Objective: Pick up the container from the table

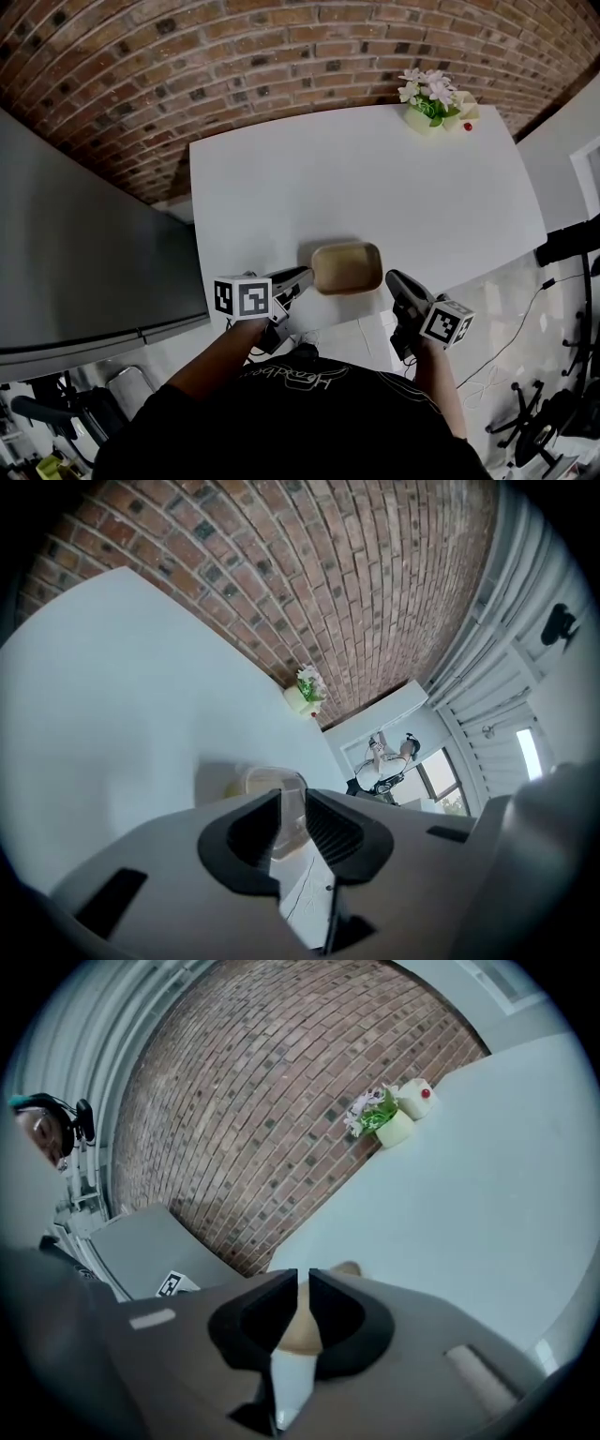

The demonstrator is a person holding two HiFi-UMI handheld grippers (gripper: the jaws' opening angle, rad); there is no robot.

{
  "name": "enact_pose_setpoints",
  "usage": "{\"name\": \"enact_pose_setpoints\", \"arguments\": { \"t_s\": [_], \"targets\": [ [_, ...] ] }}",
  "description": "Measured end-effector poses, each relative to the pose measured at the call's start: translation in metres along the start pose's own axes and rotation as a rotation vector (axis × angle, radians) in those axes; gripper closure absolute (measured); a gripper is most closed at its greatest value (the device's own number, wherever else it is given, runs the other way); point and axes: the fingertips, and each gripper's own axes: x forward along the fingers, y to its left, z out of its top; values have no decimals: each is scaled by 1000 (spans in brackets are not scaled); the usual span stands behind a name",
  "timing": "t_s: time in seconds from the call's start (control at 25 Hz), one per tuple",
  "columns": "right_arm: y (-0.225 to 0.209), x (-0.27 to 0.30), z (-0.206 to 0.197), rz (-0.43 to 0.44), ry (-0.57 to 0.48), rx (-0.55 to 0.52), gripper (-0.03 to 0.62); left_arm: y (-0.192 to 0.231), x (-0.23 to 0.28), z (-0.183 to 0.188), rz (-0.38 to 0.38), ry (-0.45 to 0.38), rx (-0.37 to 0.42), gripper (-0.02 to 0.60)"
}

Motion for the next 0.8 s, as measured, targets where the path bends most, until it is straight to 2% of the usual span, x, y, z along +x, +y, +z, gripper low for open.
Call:
{"name": "enact_pose_setpoints", "arguments": {
  "t_s": [0.08, 0.28, 0.6, 0.8],
  "targets": [
    [-8, 4, -3, -27, 13, 6, 535, 9, 3, -1, 26, 9, -3, 509],
    [-35, 14, -11, -81, 44, -1, 508, 26, 12, -5, 54, 38, -36, 495],
    [-64, 25, -23, -136, 107, -8, 508, 36, 27, -13, 69, 96, -50, 495],
    [-68, 32, -27, -141, 132, 12, 508, 45, 31, -15, 89, 115, -75, 495]
  ]
}}
